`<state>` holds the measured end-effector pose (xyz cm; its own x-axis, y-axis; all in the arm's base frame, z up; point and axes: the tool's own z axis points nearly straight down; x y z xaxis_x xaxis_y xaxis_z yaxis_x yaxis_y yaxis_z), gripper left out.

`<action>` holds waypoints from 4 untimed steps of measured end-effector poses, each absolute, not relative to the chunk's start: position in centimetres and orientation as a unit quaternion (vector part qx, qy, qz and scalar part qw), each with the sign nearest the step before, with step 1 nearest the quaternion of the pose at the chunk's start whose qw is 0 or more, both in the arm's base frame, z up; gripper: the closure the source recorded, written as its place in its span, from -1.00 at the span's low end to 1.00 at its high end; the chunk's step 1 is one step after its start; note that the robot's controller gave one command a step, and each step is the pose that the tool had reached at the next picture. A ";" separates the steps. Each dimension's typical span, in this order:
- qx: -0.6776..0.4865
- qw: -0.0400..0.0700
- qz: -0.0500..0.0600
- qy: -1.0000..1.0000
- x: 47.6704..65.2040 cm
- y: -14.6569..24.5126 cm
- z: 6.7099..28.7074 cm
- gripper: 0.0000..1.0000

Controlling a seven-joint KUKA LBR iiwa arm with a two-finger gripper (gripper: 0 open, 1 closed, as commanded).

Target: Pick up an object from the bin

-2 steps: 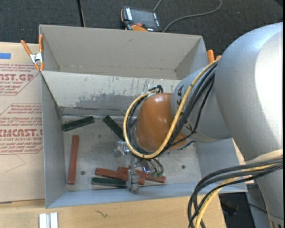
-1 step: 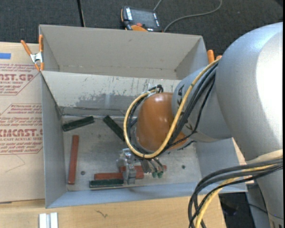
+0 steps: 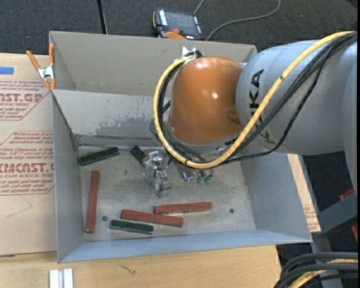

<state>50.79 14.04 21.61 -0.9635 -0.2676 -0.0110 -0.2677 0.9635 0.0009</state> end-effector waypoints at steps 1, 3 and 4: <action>-0.135 0.001 0.000 0.991 50.6 14.0 21.1 -1.00; -0.258 0.000 0.000 0.966 51.5 12.6 8.2 1.00; -0.258 0.001 0.001 0.966 51.5 12.6 8.2 -1.00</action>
Offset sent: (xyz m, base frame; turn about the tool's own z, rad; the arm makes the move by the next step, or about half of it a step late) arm 0.0000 0.0000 0.0000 0.0000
